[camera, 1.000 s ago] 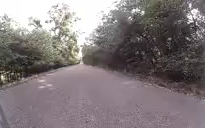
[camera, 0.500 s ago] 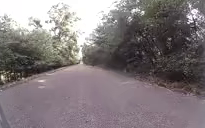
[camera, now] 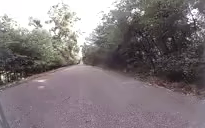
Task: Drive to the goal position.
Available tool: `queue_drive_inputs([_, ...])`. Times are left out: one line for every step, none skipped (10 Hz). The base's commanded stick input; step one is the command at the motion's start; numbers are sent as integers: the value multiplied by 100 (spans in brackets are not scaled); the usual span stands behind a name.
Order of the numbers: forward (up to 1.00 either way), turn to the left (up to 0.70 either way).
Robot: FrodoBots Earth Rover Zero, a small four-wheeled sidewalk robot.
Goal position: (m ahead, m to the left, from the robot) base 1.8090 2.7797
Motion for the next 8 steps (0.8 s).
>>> queue_drive_inputs([70,0])
queue_drive_inputs([70,0])
queue_drive_inputs([70,0])
queue_drive_inputs([70,0])
queue_drive_inputs([69,0])
queue_drive_inputs([64,0])
queue_drive_inputs([58,0])
queue_drive_inputs([53,0])
